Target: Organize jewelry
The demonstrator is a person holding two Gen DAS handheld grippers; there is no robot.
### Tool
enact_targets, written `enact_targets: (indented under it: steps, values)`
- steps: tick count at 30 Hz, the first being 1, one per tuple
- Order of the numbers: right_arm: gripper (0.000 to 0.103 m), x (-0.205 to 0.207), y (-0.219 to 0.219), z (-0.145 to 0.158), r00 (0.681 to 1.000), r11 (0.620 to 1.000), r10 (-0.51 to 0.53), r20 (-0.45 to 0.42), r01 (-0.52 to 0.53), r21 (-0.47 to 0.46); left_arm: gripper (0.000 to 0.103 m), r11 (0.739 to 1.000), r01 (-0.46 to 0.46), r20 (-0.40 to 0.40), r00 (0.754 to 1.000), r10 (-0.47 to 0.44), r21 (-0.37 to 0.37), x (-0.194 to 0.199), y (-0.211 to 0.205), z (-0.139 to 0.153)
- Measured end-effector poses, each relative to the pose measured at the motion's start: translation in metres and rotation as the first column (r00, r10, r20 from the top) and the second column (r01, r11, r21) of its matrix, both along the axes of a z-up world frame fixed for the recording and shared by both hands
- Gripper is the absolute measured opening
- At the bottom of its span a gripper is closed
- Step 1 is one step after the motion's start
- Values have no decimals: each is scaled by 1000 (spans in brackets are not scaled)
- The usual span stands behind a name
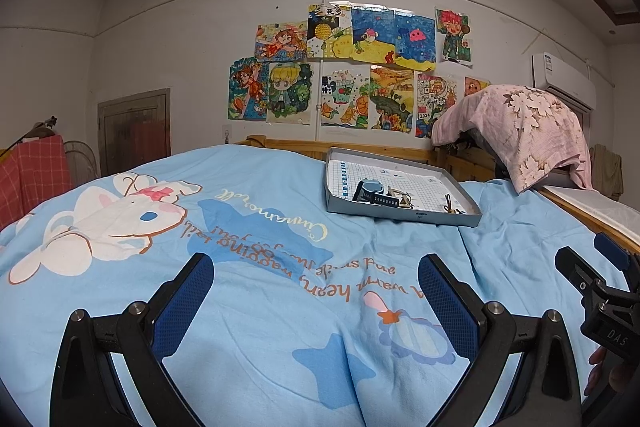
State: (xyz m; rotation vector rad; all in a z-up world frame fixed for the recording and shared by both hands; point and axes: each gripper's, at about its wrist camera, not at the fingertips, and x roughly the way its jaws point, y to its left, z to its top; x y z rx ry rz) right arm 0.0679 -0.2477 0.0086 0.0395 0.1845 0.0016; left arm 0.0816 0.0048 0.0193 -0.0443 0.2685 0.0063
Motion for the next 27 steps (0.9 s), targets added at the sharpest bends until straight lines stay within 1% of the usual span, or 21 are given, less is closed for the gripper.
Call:
enact_targets:
  steps: [27]
  values:
    - [101, 0, 0, -1, 1000, 1000, -1, -1, 1, 0, 103, 1000, 4, -4, 1000, -4, -3, -1, 0, -1]
